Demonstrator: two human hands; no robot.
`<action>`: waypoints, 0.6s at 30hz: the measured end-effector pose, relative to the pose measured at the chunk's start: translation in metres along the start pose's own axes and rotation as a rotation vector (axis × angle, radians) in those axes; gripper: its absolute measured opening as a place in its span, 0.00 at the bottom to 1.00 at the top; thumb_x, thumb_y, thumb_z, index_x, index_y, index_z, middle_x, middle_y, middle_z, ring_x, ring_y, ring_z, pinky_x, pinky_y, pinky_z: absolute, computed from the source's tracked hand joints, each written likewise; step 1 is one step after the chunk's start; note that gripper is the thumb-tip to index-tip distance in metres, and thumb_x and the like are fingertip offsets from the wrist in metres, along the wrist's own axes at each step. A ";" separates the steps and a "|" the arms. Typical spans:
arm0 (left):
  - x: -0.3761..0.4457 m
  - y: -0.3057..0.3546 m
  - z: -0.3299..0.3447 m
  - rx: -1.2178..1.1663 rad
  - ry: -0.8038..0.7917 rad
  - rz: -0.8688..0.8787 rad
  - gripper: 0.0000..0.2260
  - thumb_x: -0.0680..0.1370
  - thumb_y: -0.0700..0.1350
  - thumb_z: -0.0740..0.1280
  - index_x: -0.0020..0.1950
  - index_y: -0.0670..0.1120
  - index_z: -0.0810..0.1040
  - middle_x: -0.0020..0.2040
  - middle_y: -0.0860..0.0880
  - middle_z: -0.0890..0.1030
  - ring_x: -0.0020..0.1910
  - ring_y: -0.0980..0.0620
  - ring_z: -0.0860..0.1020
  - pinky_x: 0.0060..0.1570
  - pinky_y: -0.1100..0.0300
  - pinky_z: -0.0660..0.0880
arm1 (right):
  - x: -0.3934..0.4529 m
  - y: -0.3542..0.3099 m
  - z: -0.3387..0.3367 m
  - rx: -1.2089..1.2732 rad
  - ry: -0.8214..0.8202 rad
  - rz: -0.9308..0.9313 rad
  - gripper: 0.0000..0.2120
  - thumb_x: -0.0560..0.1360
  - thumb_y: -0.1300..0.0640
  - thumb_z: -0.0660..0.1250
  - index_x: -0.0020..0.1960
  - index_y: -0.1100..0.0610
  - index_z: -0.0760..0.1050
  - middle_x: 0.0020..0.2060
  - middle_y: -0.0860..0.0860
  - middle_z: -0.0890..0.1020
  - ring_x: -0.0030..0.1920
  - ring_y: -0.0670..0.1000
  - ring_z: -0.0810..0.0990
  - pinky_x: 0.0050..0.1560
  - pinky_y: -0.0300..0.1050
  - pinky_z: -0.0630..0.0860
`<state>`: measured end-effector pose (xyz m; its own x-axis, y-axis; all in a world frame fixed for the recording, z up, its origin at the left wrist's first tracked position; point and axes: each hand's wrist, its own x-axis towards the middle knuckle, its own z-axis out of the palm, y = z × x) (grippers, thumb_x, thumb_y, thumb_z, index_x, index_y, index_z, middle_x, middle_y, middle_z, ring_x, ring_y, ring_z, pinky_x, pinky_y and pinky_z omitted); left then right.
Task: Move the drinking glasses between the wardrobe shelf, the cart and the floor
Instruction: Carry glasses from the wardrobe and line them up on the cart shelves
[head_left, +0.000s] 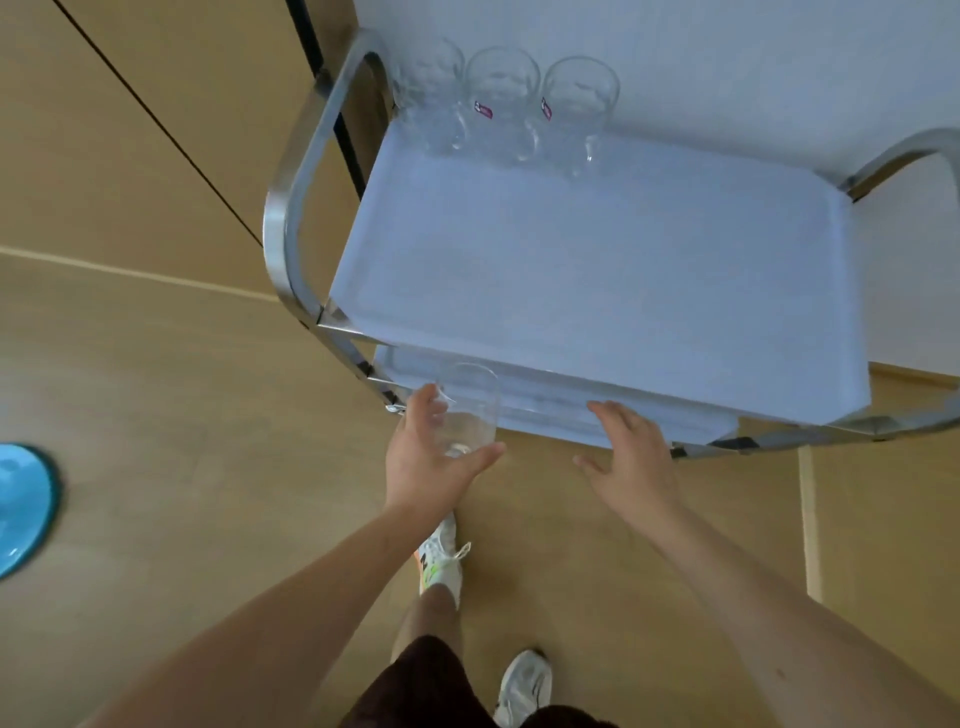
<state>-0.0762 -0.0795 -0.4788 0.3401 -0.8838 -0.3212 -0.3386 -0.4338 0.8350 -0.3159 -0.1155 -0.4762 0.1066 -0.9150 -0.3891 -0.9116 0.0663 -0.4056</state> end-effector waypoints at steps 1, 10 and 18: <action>-0.003 -0.006 0.007 -0.006 0.014 0.010 0.39 0.60 0.56 0.84 0.66 0.58 0.69 0.58 0.61 0.77 0.61 0.58 0.77 0.61 0.51 0.77 | 0.000 0.010 0.009 0.001 -0.001 -0.006 0.33 0.77 0.51 0.72 0.79 0.52 0.64 0.77 0.53 0.66 0.75 0.59 0.63 0.74 0.54 0.62; 0.002 -0.069 0.088 0.019 0.017 0.090 0.37 0.62 0.54 0.84 0.65 0.58 0.68 0.56 0.60 0.76 0.58 0.62 0.78 0.58 0.59 0.77 | 0.038 0.088 0.086 0.010 0.018 -0.060 0.34 0.76 0.50 0.72 0.79 0.52 0.63 0.76 0.55 0.66 0.74 0.61 0.63 0.72 0.58 0.64; 0.062 -0.109 0.149 0.002 0.016 0.175 0.38 0.64 0.55 0.84 0.66 0.56 0.67 0.60 0.56 0.76 0.59 0.59 0.77 0.60 0.57 0.77 | 0.098 0.138 0.137 0.032 0.143 -0.087 0.37 0.73 0.45 0.76 0.77 0.53 0.66 0.74 0.55 0.69 0.73 0.61 0.65 0.72 0.55 0.63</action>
<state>-0.1488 -0.1134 -0.6562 0.2902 -0.9429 -0.1635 -0.3955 -0.2737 0.8767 -0.3768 -0.1416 -0.6835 0.1245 -0.9650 -0.2308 -0.8882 -0.0046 -0.4595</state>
